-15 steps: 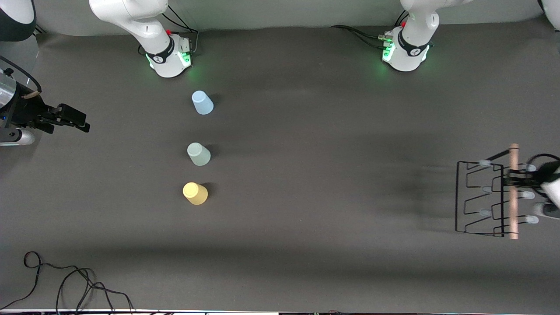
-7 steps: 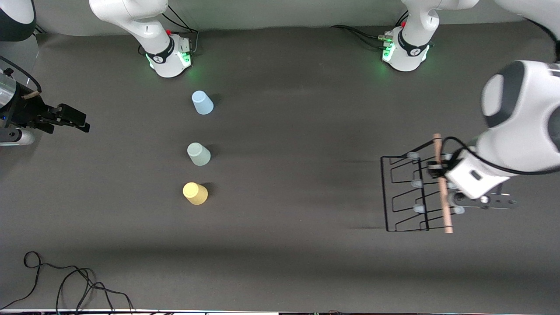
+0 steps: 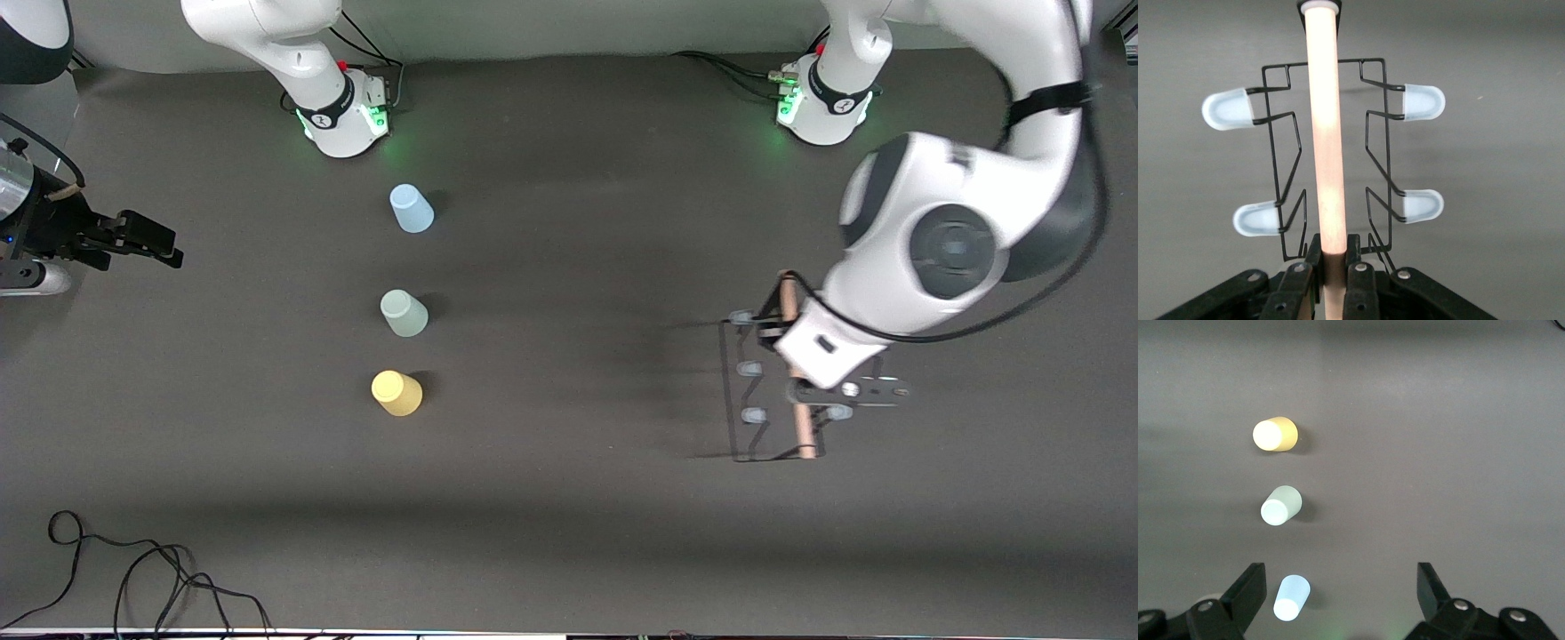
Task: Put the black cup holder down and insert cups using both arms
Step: 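Lift the black rack with the left gripper and carry it toward the cups, then lower the rack with the left gripper while the right gripper grasps the green cup, then release the rack and withdraw the left gripper while the right gripper lifts the cup, then lower the green cup onto a rack peg and open the right gripper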
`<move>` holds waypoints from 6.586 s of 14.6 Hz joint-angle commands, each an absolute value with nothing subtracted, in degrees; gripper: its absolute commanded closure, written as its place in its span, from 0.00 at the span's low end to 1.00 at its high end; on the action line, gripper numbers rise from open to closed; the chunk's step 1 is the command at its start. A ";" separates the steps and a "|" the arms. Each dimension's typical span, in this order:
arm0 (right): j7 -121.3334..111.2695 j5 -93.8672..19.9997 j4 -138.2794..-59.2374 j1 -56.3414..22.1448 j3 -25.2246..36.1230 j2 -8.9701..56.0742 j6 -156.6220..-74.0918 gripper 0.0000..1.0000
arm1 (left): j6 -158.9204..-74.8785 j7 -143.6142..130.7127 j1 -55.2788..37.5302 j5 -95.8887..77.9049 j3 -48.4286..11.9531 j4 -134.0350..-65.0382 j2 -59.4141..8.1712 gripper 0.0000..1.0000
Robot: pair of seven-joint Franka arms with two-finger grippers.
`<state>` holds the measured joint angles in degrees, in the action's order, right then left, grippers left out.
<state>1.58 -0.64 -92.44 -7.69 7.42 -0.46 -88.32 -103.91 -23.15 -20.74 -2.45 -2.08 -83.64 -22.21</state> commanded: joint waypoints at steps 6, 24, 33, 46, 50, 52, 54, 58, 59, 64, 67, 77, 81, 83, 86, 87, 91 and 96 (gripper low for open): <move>1.40 -4.39 -101.31 -7.91 8.09 -3.77 -94.90 0.00 | -114.34 -39.63 -32.95 -2.29 -1.23 -87.54 -26.72 1.00; 22.59 -4.92 -134.55 -24.34 7.91 1.22 -132.07 0.00 | -117.25 -43.76 -40.78 -2.20 -1.23 -87.63 -30.06 1.00; 22.85 -10.20 -138.52 -28.91 7.65 12.48 -150.21 0.00 | -116.19 -44.30 -41.48 0.26 -0.97 -87.63 -30.76 0.51; 24.60 -10.28 -138.16 -29.18 7.73 10.82 -148.20 1.00 | -106.00 -37.11 -29.90 -2.54 -0.88 -82.26 -20.40 0.00; 29.69 -10.28 -133.08 -30.67 7.65 4.06 -134.16 1.00 | -95.12 -20.09 -20.33 -2.02 -0.70 -82.26 -16.62 0.00; 33.73 -10.37 -128.26 -32.68 7.65 2.99 -127.56 1.00 | -92.56 -15.49 -16.45 -1.41 -0.53 -82.88 -14.69 0.00; 40.40 -10.37 -121.94 -35.41 7.65 3.86 -122.89 1.00 | -92.46 -10.23 -12.50 -0.09 -0.53 -83.50 -13.02 0.00; 50.43 -12.46 -112.70 -41.29 7.65 8.60 -121.02 1.00 | -88.17 4.27 -1.87 -1.23 -0.62 -83.41 -9.94 0.00; 52.28 -13.79 -110.50 -42.96 7.73 10.18 -121.03 1.00 | -87.11 7.35 -0.71 -1.06 -0.53 -83.67 -9.15 0.00; 61.24 -14.24 -101.96 -47.89 7.65 17.57 -121.46 1.00 | -91.30 8.53 -0.35 3.69 -0.26 -89.98 -3.44 0.00; 64.94 -14.15 -98.54 -50.27 7.73 20.47 -121.64 1.00 | -96.15 8.35 -0.44 3.69 -0.35 -95.52 0.60 0.00; 68.11 -13.62 -97.03 -52.73 7.73 25.40 -127.26 1.00 | -97.37 5.12 -1.23 1.23 -0.61 -94.83 1.06 0.00; 68.73 -13.36 -97.03 -52.73 7.73 26.98 -128.67 1.00 | -98.97 3.60 -1.14 1.40 -0.70 -95.19 0.79 0.01; 68.73 -13.27 -97.03 -52.73 7.73 28.55 -130.07 0.95 | -98.88 3.60 -1.23 1.76 -0.62 -95.19 0.79 0.02; 68.82 -13.27 -97.03 -53.79 7.91 30.06 -131.48 0.68 | -98.61 3.60 -1.23 1.85 -0.79 -95.10 0.79 0.03; 68.82 -13.27 -97.03 -53.79 8.00 29.97 -131.48 0.40 | -98.53 3.60 -1.23 1.85 -0.79 -95.10 0.79 0.04; 68.73 -13.36 -97.03 -53.70 8.09 29.18 -131.31 0.00 | -98.17 4.04 -1.14 1.85 -0.79 -95.19 0.79 0.06; 67.16 -13.27 -96.94 -52.74 9.31 23.66 -125.97 0.01 | -97.56 4.39 -1.14 1.85 -0.79 -95.10 0.88 0.05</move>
<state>67.48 -12.98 -96.95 -52.85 8.06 27.32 -129.86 -98.15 4.65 -0.55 1.55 -1.04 -94.45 -0.06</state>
